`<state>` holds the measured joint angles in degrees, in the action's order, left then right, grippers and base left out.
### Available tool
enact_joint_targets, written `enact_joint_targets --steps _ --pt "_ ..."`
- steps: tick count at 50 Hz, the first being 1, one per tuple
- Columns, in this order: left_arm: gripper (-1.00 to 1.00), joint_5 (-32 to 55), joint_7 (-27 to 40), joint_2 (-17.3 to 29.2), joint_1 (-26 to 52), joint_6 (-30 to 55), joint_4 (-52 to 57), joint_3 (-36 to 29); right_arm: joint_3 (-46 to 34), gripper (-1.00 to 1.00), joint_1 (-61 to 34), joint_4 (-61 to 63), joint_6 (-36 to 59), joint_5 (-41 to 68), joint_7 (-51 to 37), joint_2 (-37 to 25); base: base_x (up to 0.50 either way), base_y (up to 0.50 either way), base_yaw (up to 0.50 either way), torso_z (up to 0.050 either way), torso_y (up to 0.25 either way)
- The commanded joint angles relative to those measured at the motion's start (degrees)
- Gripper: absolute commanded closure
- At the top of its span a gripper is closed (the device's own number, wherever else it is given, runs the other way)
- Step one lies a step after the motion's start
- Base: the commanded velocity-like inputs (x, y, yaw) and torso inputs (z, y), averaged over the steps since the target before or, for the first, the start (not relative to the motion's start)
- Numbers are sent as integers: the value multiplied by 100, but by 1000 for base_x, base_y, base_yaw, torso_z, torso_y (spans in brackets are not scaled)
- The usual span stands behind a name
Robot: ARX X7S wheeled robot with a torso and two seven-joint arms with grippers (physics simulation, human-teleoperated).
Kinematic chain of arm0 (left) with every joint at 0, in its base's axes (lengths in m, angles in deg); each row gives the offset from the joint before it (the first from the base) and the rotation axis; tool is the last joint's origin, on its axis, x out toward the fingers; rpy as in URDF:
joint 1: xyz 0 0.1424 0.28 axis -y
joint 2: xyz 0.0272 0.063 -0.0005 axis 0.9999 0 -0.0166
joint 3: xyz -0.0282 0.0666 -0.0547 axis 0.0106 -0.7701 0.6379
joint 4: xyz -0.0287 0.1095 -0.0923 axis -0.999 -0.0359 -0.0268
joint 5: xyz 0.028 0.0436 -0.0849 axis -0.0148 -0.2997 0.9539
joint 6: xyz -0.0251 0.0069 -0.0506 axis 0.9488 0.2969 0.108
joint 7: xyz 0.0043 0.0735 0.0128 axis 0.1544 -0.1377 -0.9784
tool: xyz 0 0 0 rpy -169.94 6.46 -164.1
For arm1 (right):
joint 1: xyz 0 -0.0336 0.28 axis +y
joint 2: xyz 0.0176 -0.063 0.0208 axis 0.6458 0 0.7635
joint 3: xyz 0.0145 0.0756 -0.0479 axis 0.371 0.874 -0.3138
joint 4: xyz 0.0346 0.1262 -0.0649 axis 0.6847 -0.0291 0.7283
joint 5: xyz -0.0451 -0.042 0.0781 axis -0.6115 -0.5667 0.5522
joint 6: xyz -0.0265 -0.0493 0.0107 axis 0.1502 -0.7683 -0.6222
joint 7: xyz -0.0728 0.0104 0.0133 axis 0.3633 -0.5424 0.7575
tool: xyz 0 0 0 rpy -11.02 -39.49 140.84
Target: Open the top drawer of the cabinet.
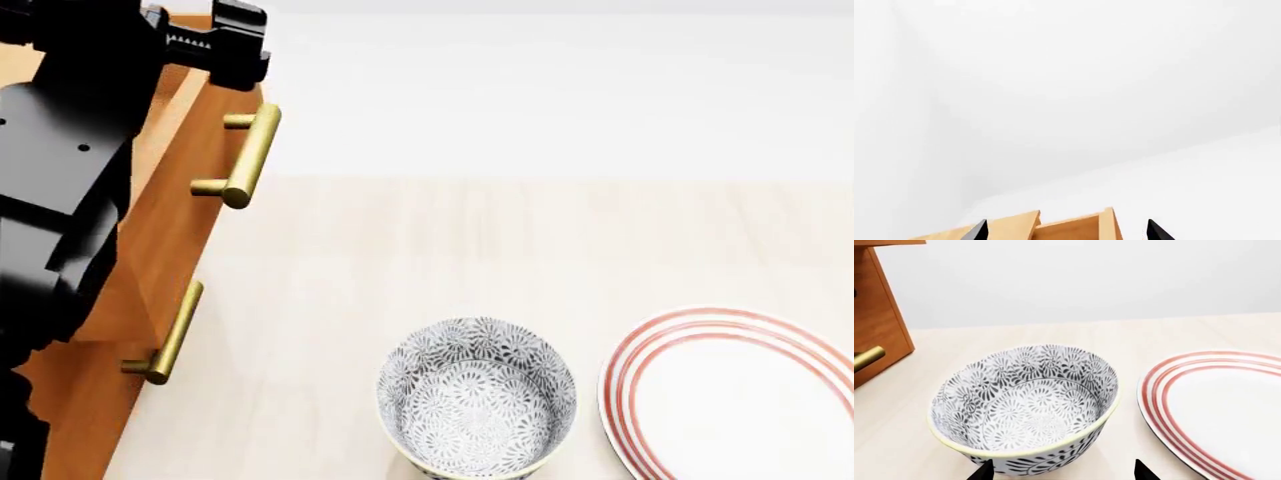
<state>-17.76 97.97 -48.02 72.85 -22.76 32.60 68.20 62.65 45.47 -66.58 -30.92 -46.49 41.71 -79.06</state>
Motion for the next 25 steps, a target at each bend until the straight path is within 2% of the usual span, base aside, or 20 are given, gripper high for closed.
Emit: enact_joint_targets --steps 1,10,25 --pt "-100 629 277 -138 223 87 -255 469 94 -100 8 -2 -26 -92 121 84 0 0 0 0 0" --pt "-100 1091 361 -116 292 131 -310 578 72 -100 0 -42 -48 -91 131 87 0 0 0 0 0" --pt "-100 1615 216 -38 182 330 224 454 41 -100 10 -14 -36 -73 119 65 0 0 0 0 0"
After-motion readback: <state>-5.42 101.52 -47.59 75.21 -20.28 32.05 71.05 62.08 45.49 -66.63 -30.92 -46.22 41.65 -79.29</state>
